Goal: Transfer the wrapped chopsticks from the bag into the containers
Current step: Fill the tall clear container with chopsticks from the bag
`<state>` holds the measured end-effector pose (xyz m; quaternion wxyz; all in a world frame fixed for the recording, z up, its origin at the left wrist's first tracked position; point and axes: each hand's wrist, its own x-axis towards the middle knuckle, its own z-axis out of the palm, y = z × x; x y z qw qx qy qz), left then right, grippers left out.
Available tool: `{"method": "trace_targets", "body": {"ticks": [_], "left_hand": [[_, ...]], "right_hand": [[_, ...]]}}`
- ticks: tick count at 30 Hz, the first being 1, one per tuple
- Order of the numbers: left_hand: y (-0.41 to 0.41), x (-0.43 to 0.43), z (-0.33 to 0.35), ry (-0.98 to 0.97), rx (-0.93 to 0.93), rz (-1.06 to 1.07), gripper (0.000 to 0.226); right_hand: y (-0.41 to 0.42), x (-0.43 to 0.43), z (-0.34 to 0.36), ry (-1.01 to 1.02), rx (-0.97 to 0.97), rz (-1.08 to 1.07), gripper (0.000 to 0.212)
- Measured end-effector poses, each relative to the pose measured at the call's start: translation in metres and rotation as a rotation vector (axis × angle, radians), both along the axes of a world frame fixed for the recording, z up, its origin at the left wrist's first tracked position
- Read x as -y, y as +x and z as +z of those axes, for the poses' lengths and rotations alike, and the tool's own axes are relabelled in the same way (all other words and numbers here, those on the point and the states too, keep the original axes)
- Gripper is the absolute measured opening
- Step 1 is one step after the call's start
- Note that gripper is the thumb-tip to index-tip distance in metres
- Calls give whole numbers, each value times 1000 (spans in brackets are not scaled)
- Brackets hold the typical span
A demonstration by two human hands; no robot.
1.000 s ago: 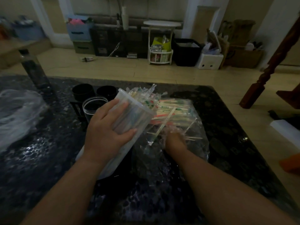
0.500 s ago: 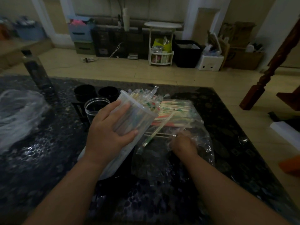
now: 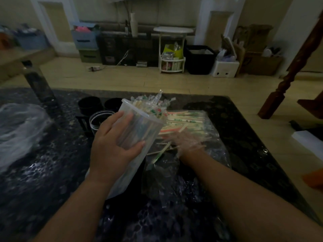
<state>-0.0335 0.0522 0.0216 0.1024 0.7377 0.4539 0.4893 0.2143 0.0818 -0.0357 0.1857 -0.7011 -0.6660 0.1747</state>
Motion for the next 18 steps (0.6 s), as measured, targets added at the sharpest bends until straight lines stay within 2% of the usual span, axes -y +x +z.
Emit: {"method": "trace_targets", "body": {"ticks": [2, 3, 4, 5, 7, 9, 10, 11, 13, 15, 16, 17, 18], "left_hand": [[1, -1, -1, 5, 11, 4, 75], [1, -2, -2, 10, 15, 6, 75], [1, -2, -2, 13, 14, 9, 75], [1, -3, -2, 14, 11, 13, 75], [1, -4, -3, 13, -11, 20, 73], [2, -4, -3, 23, -48, 11, 71], [3, -3, -4, 33, -65, 0, 70], [4, -3, -4, 46, -78, -10, 69], [5, -3, -5, 59, -86, -21, 68], [5, -3, -6, 64, -78, -22, 68], [5, -3, -6, 69, -71, -17, 67], [5, -4, -6, 76, -67, -10, 67], [5, -4, -6, 86, -68, 1, 67]], "right_hand": [[4, -7, -9, 23, 172, 82, 43], [3, -7, -10, -18, 411, 102, 55], [3, -8, -11, -57, 590, 41, 63], [2, -8, -11, -46, 647, 7, 66], [4, -7, -12, -7, 615, -41, 64], [6, -7, -16, 41, 456, -90, 53], [7, -8, -19, 100, 401, -136, 45], [8, -11, -24, 195, 425, -177, 42], [6, -13, -24, 130, 522, -157, 52], [2, -16, -23, 39, 456, -90, 68], [2, -18, -22, 70, 436, -61, 73], [2, -20, -21, 96, 461, -53, 74], [3, -23, -21, 39, 481, -23, 76]]}}
